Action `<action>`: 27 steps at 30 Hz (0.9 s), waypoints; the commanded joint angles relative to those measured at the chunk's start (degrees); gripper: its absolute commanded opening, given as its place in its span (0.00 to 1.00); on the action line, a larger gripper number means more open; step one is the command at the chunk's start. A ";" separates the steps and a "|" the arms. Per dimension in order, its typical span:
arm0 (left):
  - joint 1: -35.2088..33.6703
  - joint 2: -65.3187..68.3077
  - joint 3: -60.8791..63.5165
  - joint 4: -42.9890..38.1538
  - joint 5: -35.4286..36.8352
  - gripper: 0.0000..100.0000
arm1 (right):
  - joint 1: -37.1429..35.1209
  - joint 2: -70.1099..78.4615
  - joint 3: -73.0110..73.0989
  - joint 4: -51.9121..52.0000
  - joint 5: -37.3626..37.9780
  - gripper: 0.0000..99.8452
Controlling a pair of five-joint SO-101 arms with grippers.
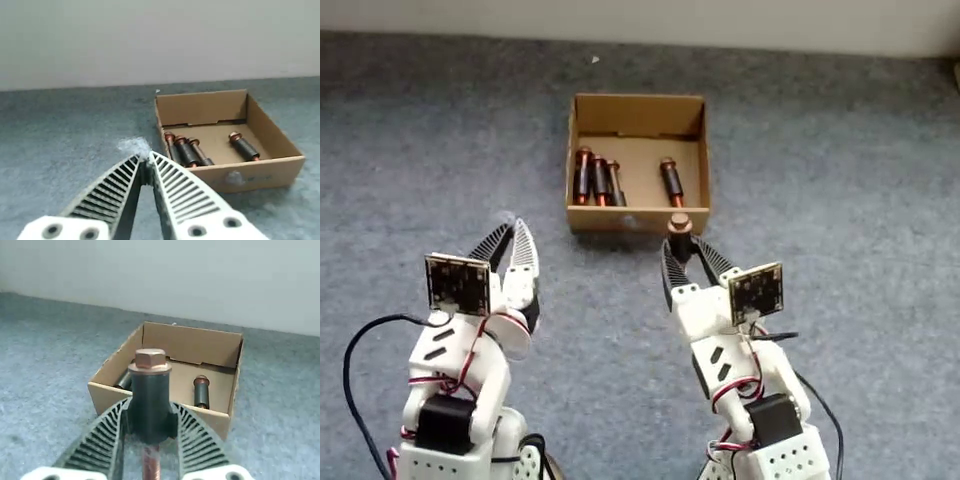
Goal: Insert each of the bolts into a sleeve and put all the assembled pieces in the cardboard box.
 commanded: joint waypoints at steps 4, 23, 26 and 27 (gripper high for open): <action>-6.46 -0.13 10.59 -1.41 -1.58 0.02 | 0.75 1.10 -7.87 0.22 -0.79 0.01; -6.29 -0.13 15.25 0.18 -1.76 0.02 | 0.84 75.65 -46.37 -15.16 -0.62 0.01; -6.29 -0.13 15.25 0.18 -1.76 0.02 | 1.01 87.69 -53.67 -17.63 -0.62 0.01; -6.29 -0.13 15.25 0.18 -1.76 0.02 | 1.01 91.30 -56.13 -17.98 -0.62 0.01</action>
